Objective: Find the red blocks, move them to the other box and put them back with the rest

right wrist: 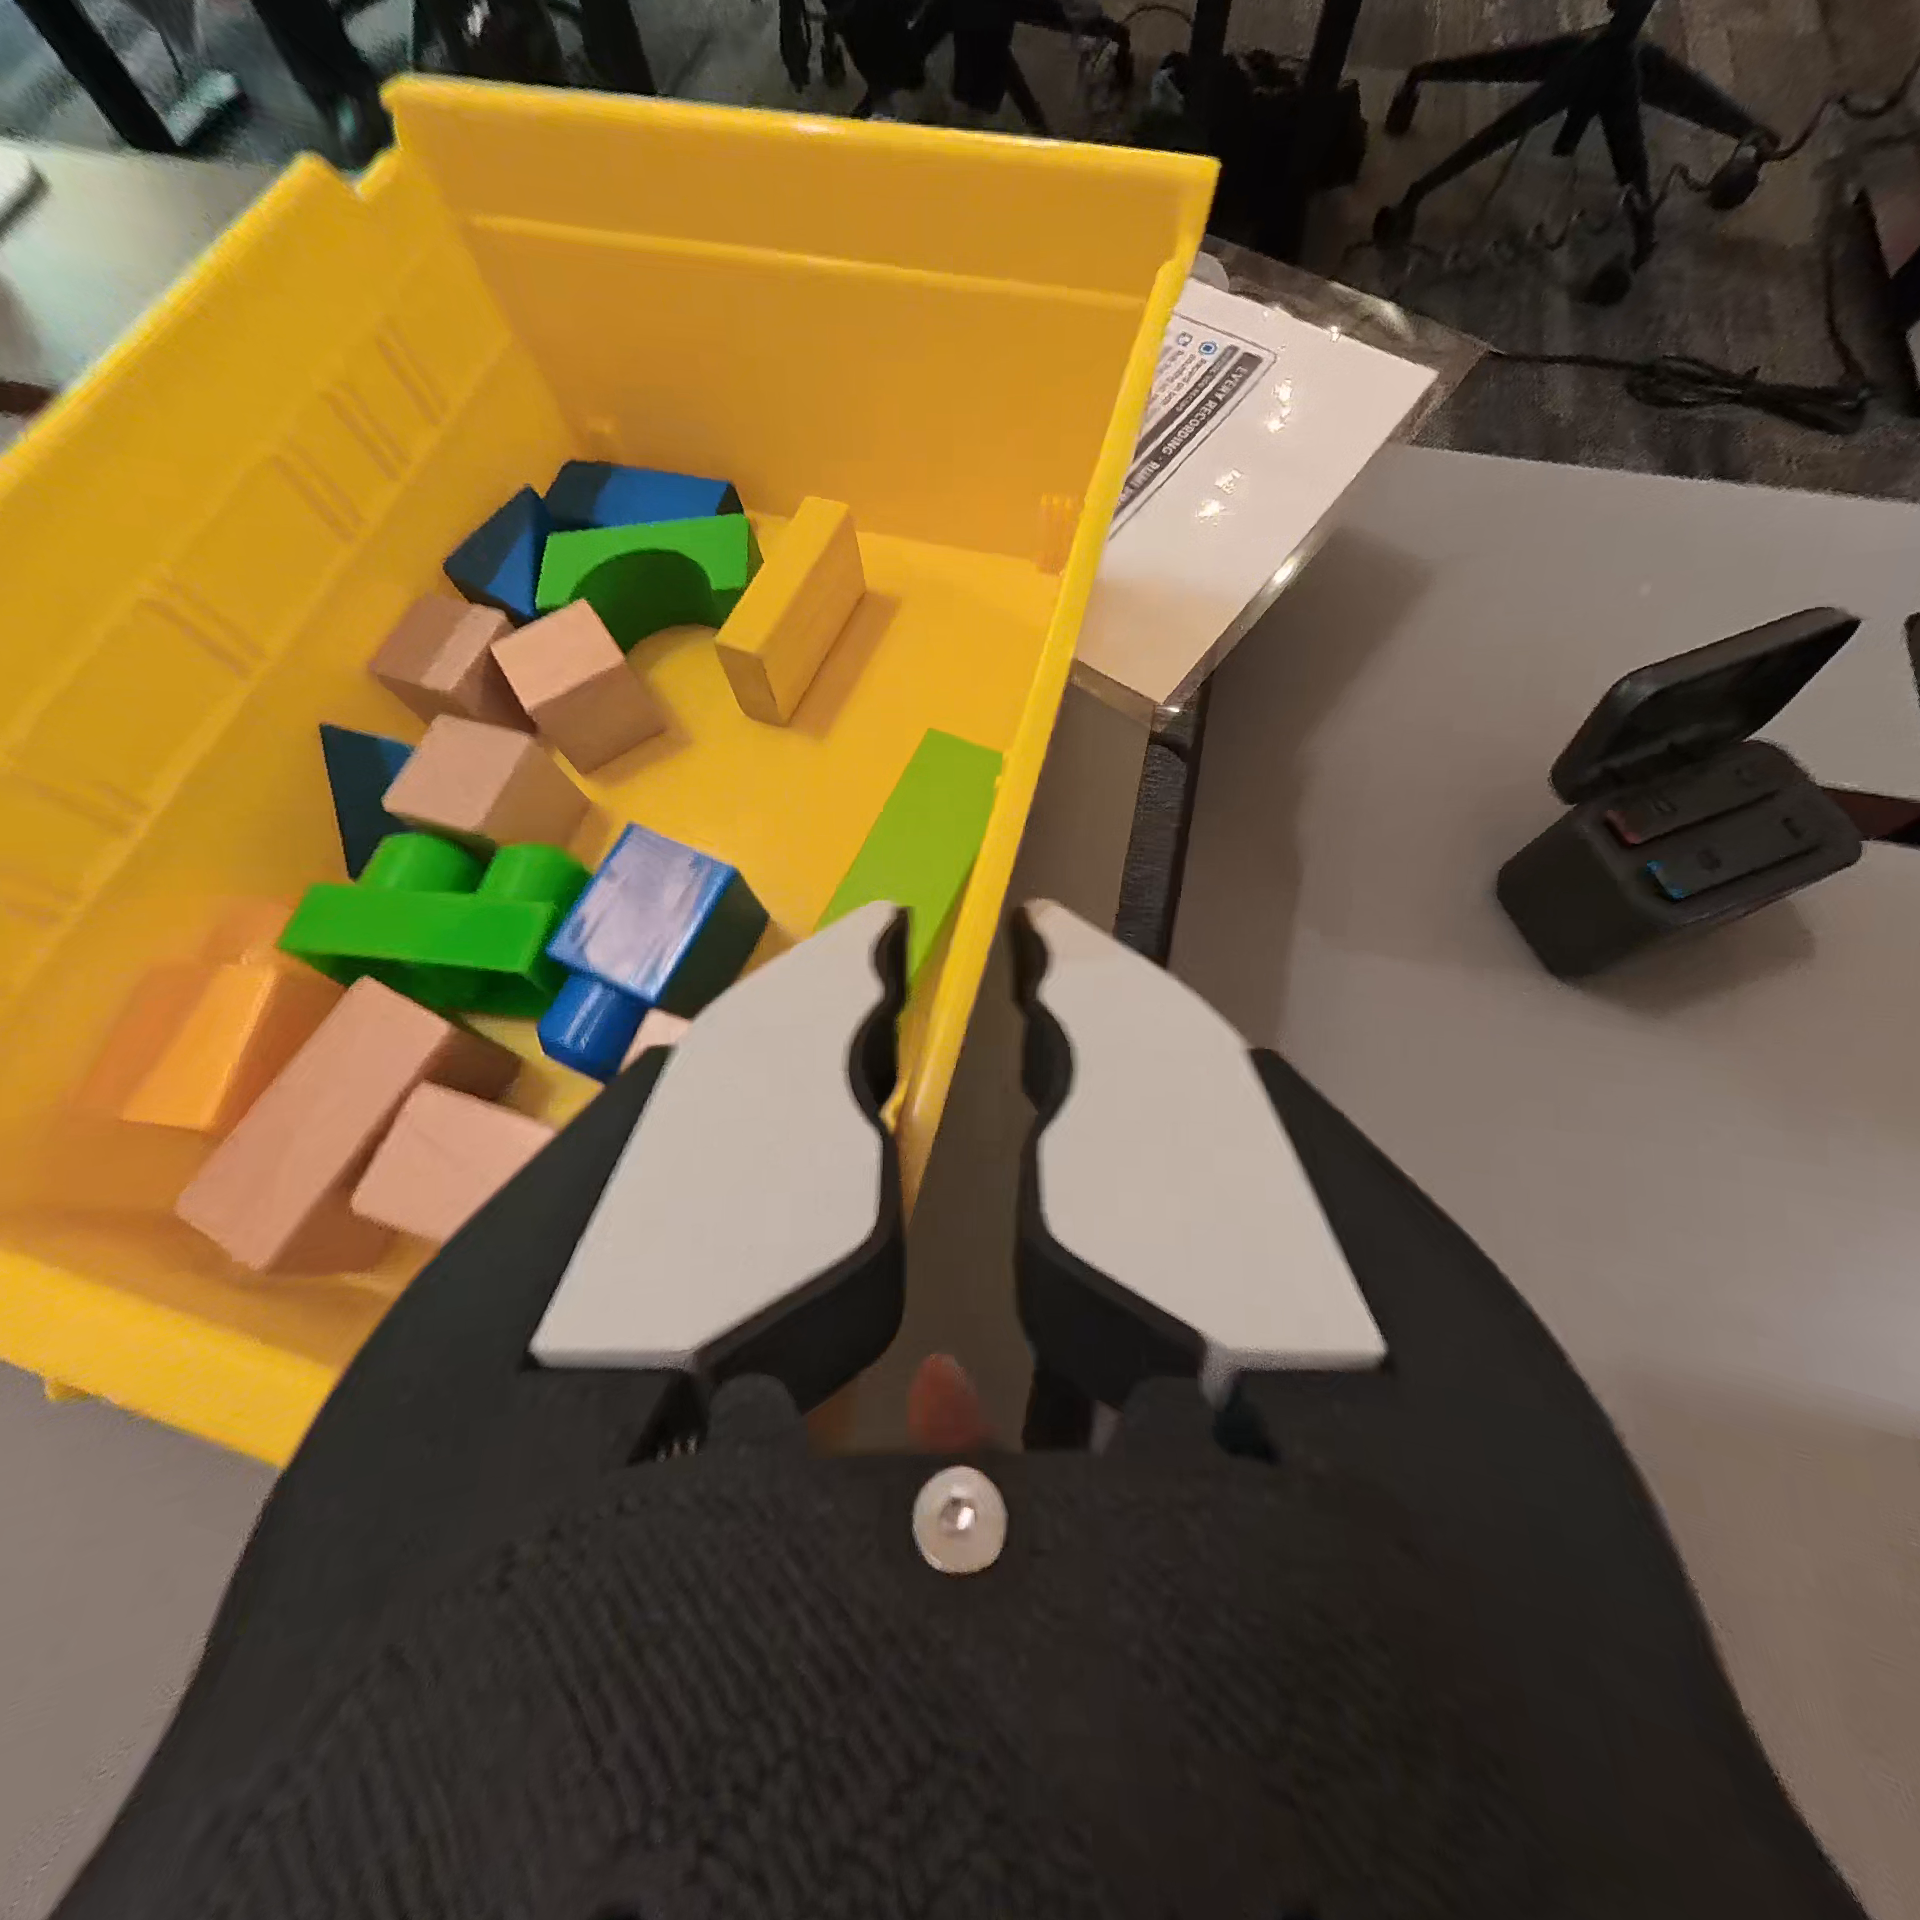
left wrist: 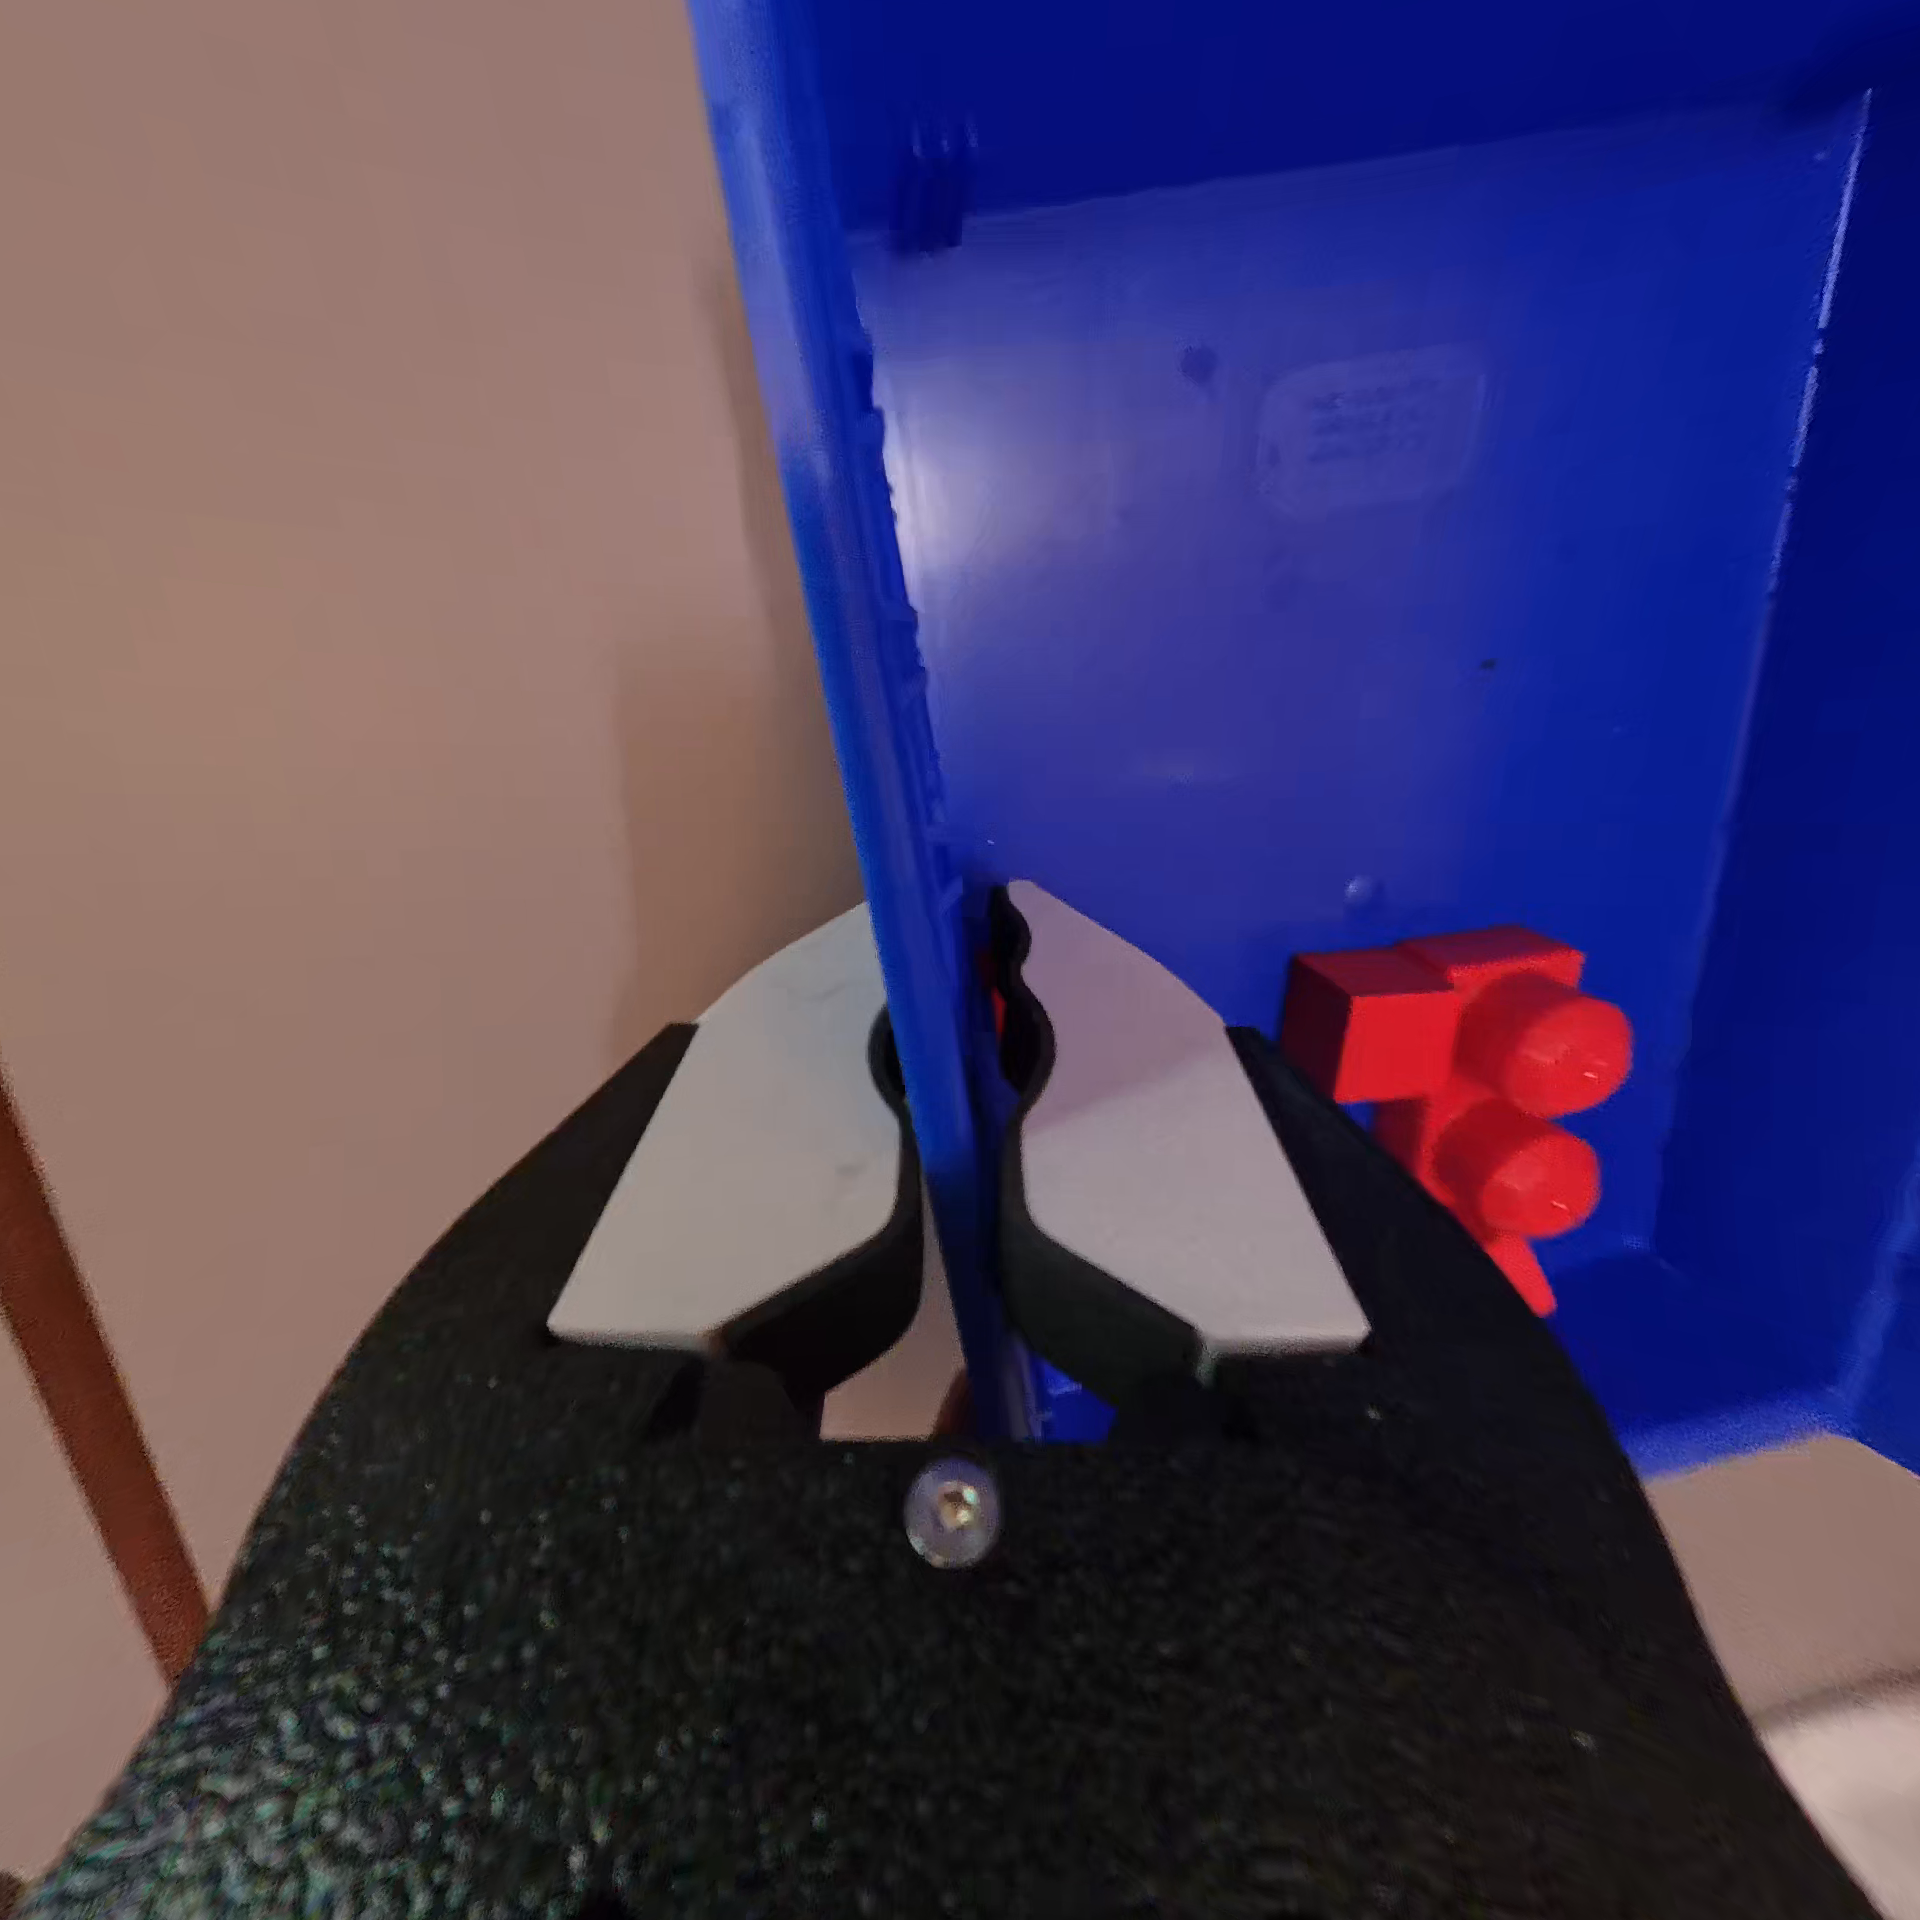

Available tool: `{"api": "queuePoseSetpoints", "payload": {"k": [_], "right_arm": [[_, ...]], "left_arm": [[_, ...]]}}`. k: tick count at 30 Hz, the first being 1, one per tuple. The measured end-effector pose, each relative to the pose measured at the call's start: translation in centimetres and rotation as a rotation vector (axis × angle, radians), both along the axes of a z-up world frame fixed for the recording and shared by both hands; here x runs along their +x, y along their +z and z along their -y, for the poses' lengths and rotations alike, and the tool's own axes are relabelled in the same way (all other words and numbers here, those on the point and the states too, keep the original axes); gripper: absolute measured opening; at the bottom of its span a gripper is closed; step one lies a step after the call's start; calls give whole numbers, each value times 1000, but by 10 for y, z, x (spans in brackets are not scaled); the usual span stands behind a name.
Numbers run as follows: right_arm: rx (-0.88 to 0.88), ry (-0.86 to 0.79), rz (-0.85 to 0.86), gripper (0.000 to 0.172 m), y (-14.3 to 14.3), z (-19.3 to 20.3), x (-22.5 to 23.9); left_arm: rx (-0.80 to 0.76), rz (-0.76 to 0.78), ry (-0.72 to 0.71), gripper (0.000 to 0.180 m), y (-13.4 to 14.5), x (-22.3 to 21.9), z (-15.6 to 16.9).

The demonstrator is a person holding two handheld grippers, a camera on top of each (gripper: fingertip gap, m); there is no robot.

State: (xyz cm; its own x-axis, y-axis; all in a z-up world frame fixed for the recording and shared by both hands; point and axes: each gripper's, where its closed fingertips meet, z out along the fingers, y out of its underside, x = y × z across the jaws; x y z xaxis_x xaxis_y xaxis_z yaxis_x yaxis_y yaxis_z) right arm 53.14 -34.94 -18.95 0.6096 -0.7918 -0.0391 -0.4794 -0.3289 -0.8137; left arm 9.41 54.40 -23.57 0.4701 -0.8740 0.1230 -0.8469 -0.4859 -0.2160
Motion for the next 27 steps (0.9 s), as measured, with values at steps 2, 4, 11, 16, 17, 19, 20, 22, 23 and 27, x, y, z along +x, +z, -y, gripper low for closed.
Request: {"api": "queuePoseSetpoints", "payload": {"k": [2, 4, 11, 16, 17, 19, 20, 22, 23, 27], "right_arm": [[-46, -6, 73, 50, 9, 6, -3], [-99, -31, 166, 57, 26, 15, -5], [-106, -120, 465, 80, 119, 2, -62], [85, 98, 355, 85, 111, -104, -152], [138, 150, 333, 85, 107, -129, -172], [224, 230, 275, 86, 99, -173, -209], [250, 267, 265, 86, 96, -192, -226], [270, 317, 282, 85, 93, -221, -252], [271, 322, 287, 84, 92, -231, -262], [153, 334, 319, 84, 79, -256, -289]], "left_arm": [[90, 22, -25, 12, 3, 4, -7], [162, 41, -25, 16, 8, 7, -12], [514, 91, -62, 46, 65, 10, -26], [298, 265, -212, 70, 88, 23, 60], [232, 282, -248, 70, 87, 22, 81], [123, 273, -311, 69, 81, 16, 115], [82, 250, -343, 68, 77, 11, 129], [26, 172, -399, 67, 67, -2, 149], [-4, 129, -401, 68, 62, -8, 156], [-166, 122, -265, 62, 45, -10, 175]]}}
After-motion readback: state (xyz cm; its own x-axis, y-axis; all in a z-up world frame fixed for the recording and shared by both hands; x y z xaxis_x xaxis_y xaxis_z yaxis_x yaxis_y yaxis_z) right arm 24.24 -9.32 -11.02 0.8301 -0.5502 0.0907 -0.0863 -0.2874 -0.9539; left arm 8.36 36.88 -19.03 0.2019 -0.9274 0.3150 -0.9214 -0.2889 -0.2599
